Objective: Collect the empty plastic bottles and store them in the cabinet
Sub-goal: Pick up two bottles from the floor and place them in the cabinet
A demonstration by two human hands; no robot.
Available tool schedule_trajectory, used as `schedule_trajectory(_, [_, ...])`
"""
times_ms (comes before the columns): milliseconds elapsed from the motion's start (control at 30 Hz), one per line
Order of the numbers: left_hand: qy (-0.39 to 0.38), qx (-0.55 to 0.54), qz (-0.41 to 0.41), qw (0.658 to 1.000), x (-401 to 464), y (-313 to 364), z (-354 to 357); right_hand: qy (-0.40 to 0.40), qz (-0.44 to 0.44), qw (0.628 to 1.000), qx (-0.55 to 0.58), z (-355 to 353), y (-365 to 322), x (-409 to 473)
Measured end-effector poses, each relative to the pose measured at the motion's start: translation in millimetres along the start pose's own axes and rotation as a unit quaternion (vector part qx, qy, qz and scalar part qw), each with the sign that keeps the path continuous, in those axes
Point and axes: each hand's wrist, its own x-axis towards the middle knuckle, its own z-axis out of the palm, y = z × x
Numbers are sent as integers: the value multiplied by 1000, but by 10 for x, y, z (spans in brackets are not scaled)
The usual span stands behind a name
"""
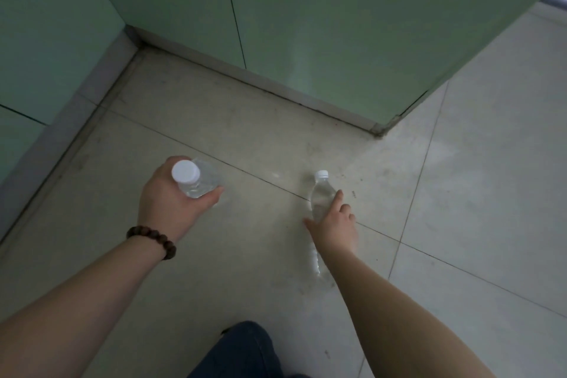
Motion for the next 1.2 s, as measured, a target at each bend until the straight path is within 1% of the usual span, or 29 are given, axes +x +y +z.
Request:
schedule_trajectory(133, [6, -3, -9, 1000, -3, -12, -45, 15, -2, 1000, 15, -50, -13, 14])
schedule_trajectory(267, [21, -12, -32, 999, -124, 191, -311, 31, -44, 997, 52, -389, -84, -246])
schedule_trajectory(400, [22, -33, -66, 997, -343, 616, -872, 64, -88, 991, 82, -1113, -379, -782])
schedule_trajectory(500, [12, -37, -91, 995, -540, 993, -1451, 80, -122, 986, 86, -1831, -739, -1303])
schedule_trajectory(600, [11, -58, -123, 991, -718, 1507, -2124, 87, -142, 982, 88, -2617, -1168, -1823])
schedule_trajectory(733, [58, -88, -112, 988, -964, 2257, -3110, 83, -178, 975, 99, -3687, -1694, -2617])
schedule_trajectory(767, [65, -94, -114, 987, -1019, 2421, -3362, 87, -174, 975, 110, -3938, -1821, -2814])
schedule_trajectory(833, [73, -90, -104, 988, -1077, 2628, -3670, 91, -183, 972, 120, -4230, -1958, -3067])
schedule_trajectory(900, [126, -64, -99, 985, -1400, 3104, -4455, 101, -231, 960, 125, -4913, -2230, -3795])
schedule_trajectory(1000, [140, -34, -84, 986, -1453, 3330, -4756, 115, -265, 947, 138, -5148, -2382, -4032])
schedule_trajectory(1033, [151, -37, -97, 983, -1590, 3425, -4931, 109, -274, 945, 144, -5273, -2416, -4231])
schedule_trajectory(1100, [184, -35, -104, 977, -1886, 3556, -5184, 111, -303, 936, 142, -5408, -2430, -4556])
schedule_trajectory(1200, [232, -49, -108, 965, -2276, 3562, -5386, 107, -340, 922, 153, -5455, -2462, -4921])
